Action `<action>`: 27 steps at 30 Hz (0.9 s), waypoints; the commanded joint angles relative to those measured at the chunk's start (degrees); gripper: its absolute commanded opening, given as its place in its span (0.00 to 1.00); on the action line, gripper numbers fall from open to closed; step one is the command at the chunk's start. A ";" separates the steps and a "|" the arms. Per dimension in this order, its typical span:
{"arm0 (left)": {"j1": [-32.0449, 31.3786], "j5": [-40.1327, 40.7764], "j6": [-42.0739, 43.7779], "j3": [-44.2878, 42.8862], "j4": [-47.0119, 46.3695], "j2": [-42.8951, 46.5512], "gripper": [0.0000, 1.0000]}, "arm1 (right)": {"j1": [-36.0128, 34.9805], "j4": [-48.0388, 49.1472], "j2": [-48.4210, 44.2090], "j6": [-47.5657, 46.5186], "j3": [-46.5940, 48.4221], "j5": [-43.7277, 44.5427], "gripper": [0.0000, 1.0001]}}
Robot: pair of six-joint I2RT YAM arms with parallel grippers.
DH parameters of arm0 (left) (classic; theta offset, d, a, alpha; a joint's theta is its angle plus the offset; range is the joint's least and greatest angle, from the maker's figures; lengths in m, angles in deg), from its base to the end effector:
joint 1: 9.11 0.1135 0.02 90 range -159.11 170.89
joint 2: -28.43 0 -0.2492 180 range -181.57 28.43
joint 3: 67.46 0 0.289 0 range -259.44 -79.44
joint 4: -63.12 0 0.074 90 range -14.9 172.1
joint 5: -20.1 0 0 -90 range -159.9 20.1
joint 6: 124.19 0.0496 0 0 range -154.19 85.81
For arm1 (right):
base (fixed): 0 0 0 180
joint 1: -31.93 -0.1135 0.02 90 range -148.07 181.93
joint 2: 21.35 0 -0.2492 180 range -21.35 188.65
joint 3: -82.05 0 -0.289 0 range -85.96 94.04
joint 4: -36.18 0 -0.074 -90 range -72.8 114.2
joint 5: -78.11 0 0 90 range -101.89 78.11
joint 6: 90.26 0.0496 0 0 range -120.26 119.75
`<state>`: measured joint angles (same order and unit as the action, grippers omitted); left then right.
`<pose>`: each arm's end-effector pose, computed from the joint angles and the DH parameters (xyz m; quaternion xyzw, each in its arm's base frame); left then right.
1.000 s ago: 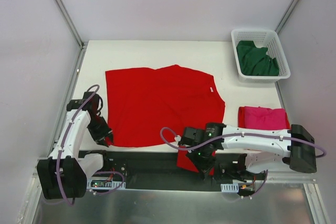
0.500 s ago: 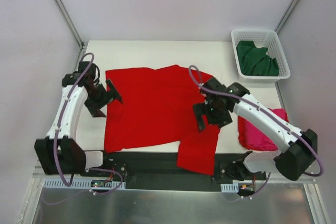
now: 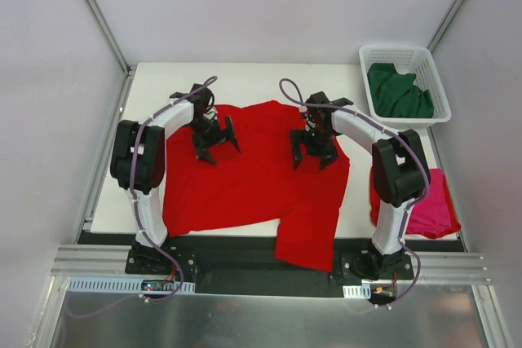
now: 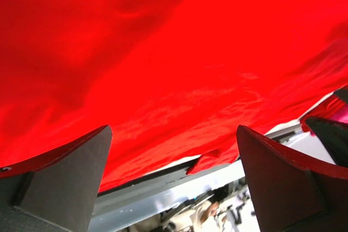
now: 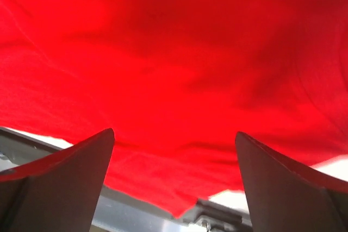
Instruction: Fold and stack the t-shirts
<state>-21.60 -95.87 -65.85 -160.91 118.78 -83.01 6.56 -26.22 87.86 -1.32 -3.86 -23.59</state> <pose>0.4047 -0.1119 0.1424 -0.1291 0.9564 -0.2582 0.0448 0.3639 0.1837 0.1538 -0.2369 0.9602 0.1218 0.0844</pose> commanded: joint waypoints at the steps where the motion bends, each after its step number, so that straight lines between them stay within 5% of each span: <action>1: -0.34 -3.64 1.69 3.85 -6.12 -0.27 0.99 | -0.04 8.99 -0.84 -0.70 -2.82 -4.38 0.96; 13: -1.66 -9.08 1.78 25.03 -13.53 11.49 0.99 | -6.09 10.25 -5.76 0.88 -18.19 -5.70 0.96; 27: -2.10 -16.64 1.86 32.60 -13.10 19.33 0.99 | -20.78 -6.08 -20.96 4.40 -24.71 2.56 0.96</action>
<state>-23.06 -107.28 -64.98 -129.76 105.25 -64.75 -13.09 -23.51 72.39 1.72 -28.05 -24.44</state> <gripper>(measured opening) 0.993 0.961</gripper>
